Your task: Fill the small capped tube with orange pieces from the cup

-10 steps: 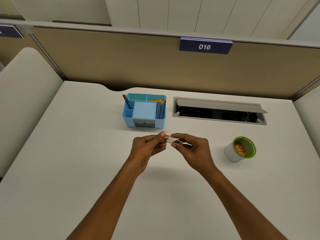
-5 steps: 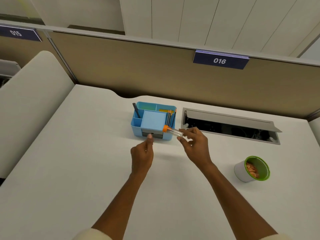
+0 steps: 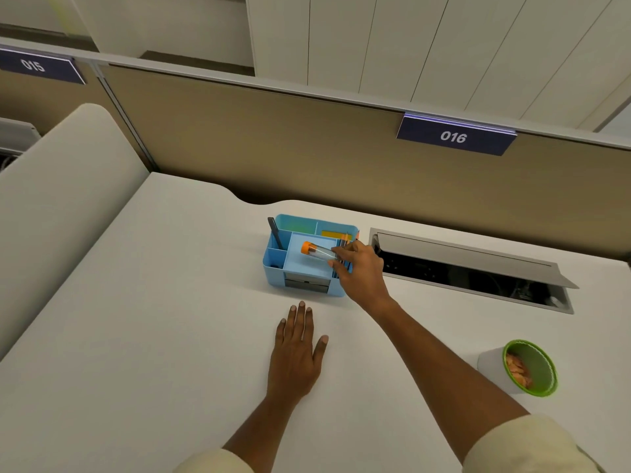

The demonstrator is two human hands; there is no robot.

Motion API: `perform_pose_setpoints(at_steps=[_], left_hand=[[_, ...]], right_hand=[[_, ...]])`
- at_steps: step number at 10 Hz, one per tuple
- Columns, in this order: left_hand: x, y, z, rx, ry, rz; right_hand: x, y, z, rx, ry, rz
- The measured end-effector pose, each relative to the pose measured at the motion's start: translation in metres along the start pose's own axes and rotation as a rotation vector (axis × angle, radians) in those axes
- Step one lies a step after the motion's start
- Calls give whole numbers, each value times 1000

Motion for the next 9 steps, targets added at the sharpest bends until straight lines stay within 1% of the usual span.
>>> perform_pose_setpoints(at_steps=[3,5,7,8,9], left_hand=[[-1,-6,-11,-60,-36,1],[-1,-5,-9,-69,-47,10],[-1,-3,-7,-72,-48,-4],[0,-5,-8,-63,-43,-6],[0,-4,-9,-57,-43,-7]], right_hand=[[-11,-3,-15,156,-44,53],[-7,-1,-19,207,-66,31],[-5,-1,-17,207,-94,-6],[0,0,-13,161,-71,-15],[11,4,-6,109,6,-34]])
Point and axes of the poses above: each hand's wrist, its own x-axis away from the middle knuckle, its own z-axis out of the back of the hand, y = z × x, the point moved 2 cm from there along -x, towards the middle knuckle, and after that the axes turned 2 degrees about x, right-handed, at the moved point
